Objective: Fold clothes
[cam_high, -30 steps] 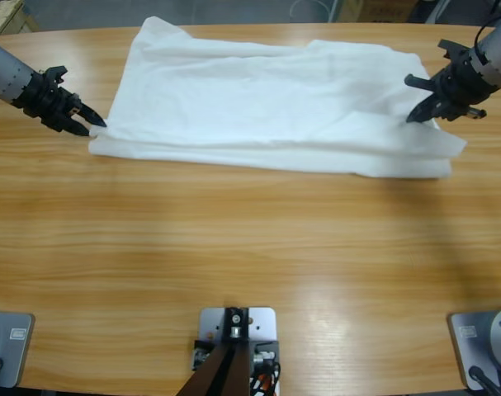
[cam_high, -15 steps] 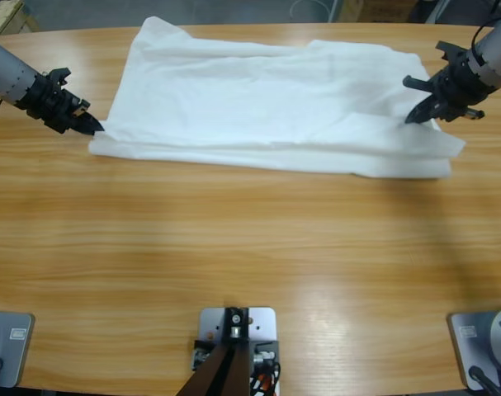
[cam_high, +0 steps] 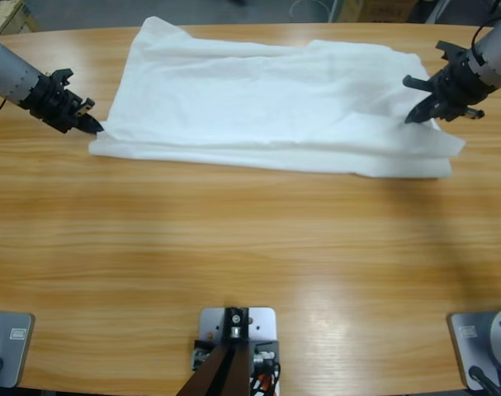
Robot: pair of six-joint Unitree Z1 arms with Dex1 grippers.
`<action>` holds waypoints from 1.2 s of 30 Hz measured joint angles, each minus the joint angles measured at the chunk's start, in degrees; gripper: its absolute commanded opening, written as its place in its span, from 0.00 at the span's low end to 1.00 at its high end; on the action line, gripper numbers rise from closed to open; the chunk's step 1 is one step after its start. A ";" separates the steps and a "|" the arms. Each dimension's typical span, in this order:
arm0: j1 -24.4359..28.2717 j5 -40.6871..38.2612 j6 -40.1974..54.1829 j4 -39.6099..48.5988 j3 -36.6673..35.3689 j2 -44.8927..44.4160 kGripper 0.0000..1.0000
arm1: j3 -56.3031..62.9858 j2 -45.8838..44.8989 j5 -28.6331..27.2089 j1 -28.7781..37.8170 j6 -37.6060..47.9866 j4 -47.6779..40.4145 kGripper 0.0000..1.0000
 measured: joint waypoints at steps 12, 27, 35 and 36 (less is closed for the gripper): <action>2.12 -1.93 0.00 0.00 -2.75 0.00 0.00 | -6.10 1.47 -0.11 -0.90 -1.69 2.72 0.00; 2.68 -2.52 0.00 0.70 -7.57 3.29 0.00 | -8.45 5.35 -0.11 -1.18 -2.09 3.17 0.00; 2.71 -2.52 0.00 0.71 -9.23 4.53 0.27 | -8.50 6.24 -0.48 -1.62 -2.39 3.17 0.00; 2.71 -2.55 0.00 0.71 -9.39 4.62 0.51 | -8.57 6.34 -0.54 -1.77 -2.45 3.17 0.00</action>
